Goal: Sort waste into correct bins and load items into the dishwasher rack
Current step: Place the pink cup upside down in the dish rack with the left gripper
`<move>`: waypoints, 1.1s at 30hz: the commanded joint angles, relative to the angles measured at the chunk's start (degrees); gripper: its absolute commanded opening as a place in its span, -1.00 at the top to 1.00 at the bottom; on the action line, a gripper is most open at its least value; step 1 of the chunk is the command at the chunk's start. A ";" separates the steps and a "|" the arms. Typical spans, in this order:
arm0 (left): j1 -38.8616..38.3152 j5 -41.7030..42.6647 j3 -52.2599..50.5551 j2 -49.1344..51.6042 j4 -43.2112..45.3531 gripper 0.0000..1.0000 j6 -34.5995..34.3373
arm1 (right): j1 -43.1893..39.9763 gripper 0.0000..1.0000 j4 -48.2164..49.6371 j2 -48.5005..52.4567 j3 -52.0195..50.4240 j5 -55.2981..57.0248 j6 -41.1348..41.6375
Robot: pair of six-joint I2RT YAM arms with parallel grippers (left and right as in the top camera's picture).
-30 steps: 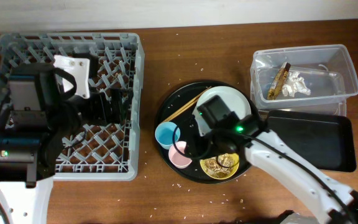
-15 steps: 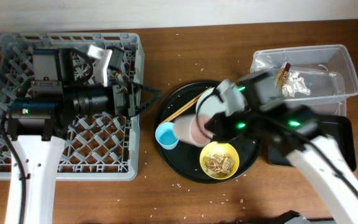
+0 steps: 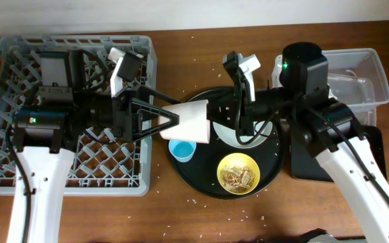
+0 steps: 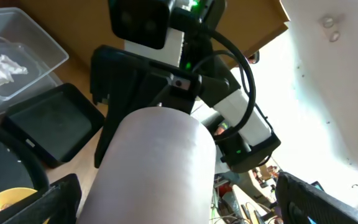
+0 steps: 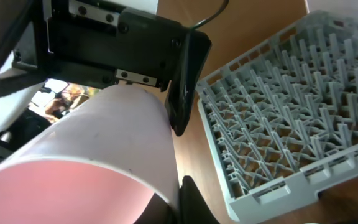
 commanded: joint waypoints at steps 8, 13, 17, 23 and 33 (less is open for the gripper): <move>-3.10 -1.14 0.61 0.09 -0.13 -0.47 1.55 | -0.24 0.92 8.83 -0.11 0.39 -0.39 6.56; -3.10 -1.29 0.61 0.09 -0.11 -0.02 1.55 | -0.24 0.91 8.48 -0.11 0.39 -0.09 6.56; -2.86 -4.83 0.63 0.09 -0.13 -0.04 1.53 | -0.24 0.56 8.46 -0.13 0.39 -0.11 7.65; 8.09 -38.42 0.66 -2.34 -10.16 -0.03 1.51 | -9.14 -0.49 2.78 -3.50 0.42 5.55 10.19; 26.80 -94.75 -7.50 -3.80 -21.16 -0.03 -25.55 | 8.92 -0.51 -29.40 -0.55 0.37 43.91 8.00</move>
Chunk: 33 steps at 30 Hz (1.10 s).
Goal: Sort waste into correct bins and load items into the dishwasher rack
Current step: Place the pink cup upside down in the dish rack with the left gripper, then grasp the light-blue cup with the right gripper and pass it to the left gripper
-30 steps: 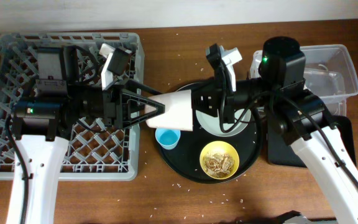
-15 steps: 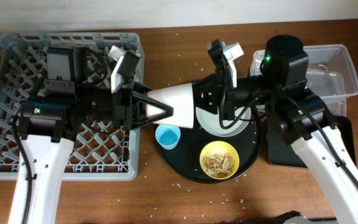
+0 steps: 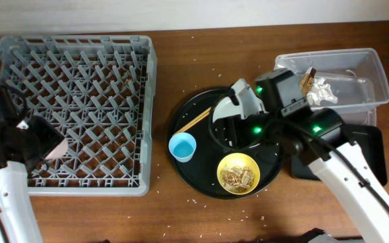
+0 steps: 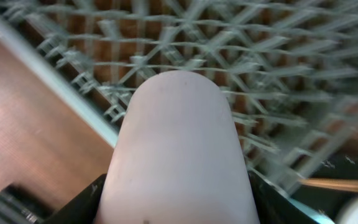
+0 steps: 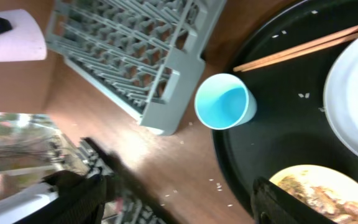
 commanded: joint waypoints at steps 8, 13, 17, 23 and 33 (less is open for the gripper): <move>0.44 -3.26 -16.44 4.87 8.02 -0.04 -5.53 | 2.38 -0.52 -1.03 0.04 0.15 5.51 -0.79; 0.44 -6.97 -25.79 5.01 16.57 -0.20 -8.52 | 2.38 -0.53 -1.01 0.04 0.15 5.53 -0.81; 0.44 -6.27 -29.59 5.16 20.28 -0.20 -8.76 | 2.38 -0.53 -2.05 0.04 0.15 5.53 -0.81; 0.44 -5.62 -28.24 5.14 18.95 -0.98 -8.07 | 2.38 -0.53 -2.38 0.04 0.15 6.60 -0.81; -0.98 21.55 -1.70 4.22 3.76 -0.98 10.97 | 4.85 -0.39 -3.89 6.88 -3.15 11.89 2.27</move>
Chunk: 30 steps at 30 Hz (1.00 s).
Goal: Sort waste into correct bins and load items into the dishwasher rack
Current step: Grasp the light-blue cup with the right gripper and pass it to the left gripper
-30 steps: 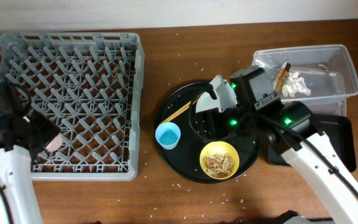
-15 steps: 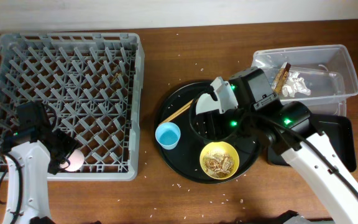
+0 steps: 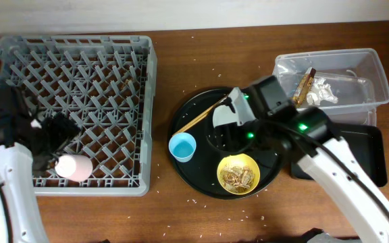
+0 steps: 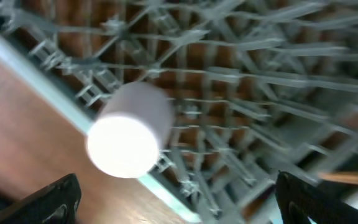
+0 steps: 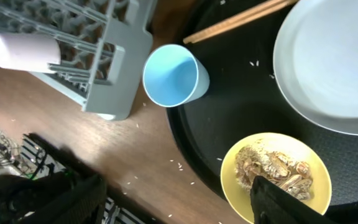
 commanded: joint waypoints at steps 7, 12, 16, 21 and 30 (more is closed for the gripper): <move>-13.99 31.04 4.20 -1.40 0.94 -0.98 28.61 | 7.28 -0.31 18.53 25.49 -2.75 6.73 2.27; -15.96 41.70 4.15 -1.40 4.90 -0.98 27.43 | 5.68 0.90 18.34 28.85 -1.86 5.68 3.54; -15.98 58.62 4.15 -1.33 11.63 -0.98 26.16 | 0.79 0.92 4.96 16.85 5.46 -2.08 -6.32; -16.61 75.84 4.15 -1.33 12.81 -0.98 26.18 | -4.85 0.92 7.45 -0.79 8.02 -34.03 -25.51; -32.68 80.50 4.15 -1.36 13.66 -0.59 26.21 | -4.79 0.92 13.70 -0.57 7.96 -37.00 -25.42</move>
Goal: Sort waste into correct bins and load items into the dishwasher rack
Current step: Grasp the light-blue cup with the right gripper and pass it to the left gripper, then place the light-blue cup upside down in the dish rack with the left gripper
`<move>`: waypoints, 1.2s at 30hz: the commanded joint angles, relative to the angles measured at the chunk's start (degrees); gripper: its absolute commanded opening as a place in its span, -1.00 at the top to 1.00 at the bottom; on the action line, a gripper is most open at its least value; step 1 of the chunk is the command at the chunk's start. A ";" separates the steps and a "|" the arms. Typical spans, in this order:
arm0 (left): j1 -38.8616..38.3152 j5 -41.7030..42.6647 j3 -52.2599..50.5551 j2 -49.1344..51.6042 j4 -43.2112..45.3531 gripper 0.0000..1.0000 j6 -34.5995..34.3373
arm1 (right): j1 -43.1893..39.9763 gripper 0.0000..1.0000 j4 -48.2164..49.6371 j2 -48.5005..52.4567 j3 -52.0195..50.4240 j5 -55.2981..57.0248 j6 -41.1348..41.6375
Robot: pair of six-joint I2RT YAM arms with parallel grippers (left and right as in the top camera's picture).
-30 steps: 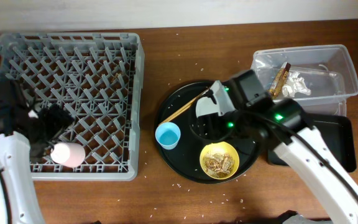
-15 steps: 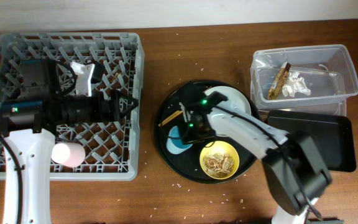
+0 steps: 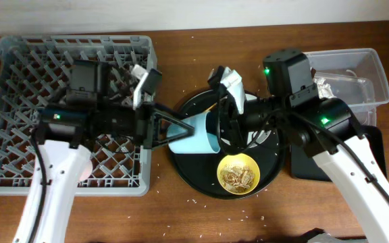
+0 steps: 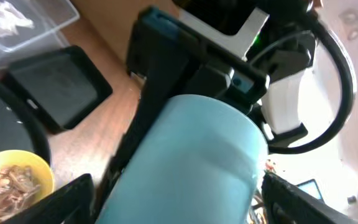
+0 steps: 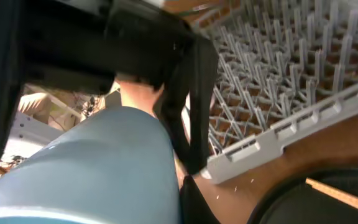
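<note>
A light blue cup point(image 3: 193, 135) hangs on its side over the left edge of the black round tray point(image 3: 275, 169). My right gripper point(image 3: 218, 125) is shut on its wide end; one finger point(image 5: 194, 202) shows beside the cup point(image 5: 86, 168). My left gripper point(image 3: 174, 130) reaches in from the grey dishwasher rack point(image 3: 19, 61). It is open, with its fingers on either side of the cup's point(image 4: 185, 168) narrow end, close to the wall. A yellow bowl point(image 3: 238, 171) of food scraps stands on the tray. The white plate point(image 3: 258, 131) is partly hidden by my right gripper.
A clear bin point(image 3: 356, 74) holding wrappers stands at the back right, with a black bin point(image 3: 370, 155) in front of it. Chopsticks point(image 5: 340, 193) lie on the tray. Crumbs are scattered on the wooden table.
The blue cup stood upright on the tray; now my right gripper is shut on it and holds it raised on its side. My left gripper has moved from the rack's front left to the cup.
First both grippers were around a pink cup between rack and tray. Then my left gripper held it over the rack's front left, with my right gripper above the tray. Then the pink cup lay in the rack, released. Now the blue cup is between both grippers.
</note>
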 commanded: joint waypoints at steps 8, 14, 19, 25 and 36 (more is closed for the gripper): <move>-0.50 8.50 0.79 -0.94 0.33 -0.88 0.17 | -2.86 0.92 7.80 0.00 -0.11 -1.64 4.39; -0.48 8.48 0.79 -0.94 2.29 -0.31 0.22 | -2.80 0.92 7.41 0.00 -0.11 -1.66 5.42; -0.48 8.17 0.79 -0.94 6.10 -0.35 0.20 | -2.80 0.92 4.46 0.00 -0.11 -1.68 5.42; -0.48 8.48 0.79 -0.94 9.55 -0.56 -0.42 | -2.80 0.92 2.95 0.00 -0.11 -1.62 5.40; -0.50 8.48 0.79 -0.94 9.49 -0.38 -6.49 | -2.80 0.91 5.53 0.00 -0.11 -1.62 5.42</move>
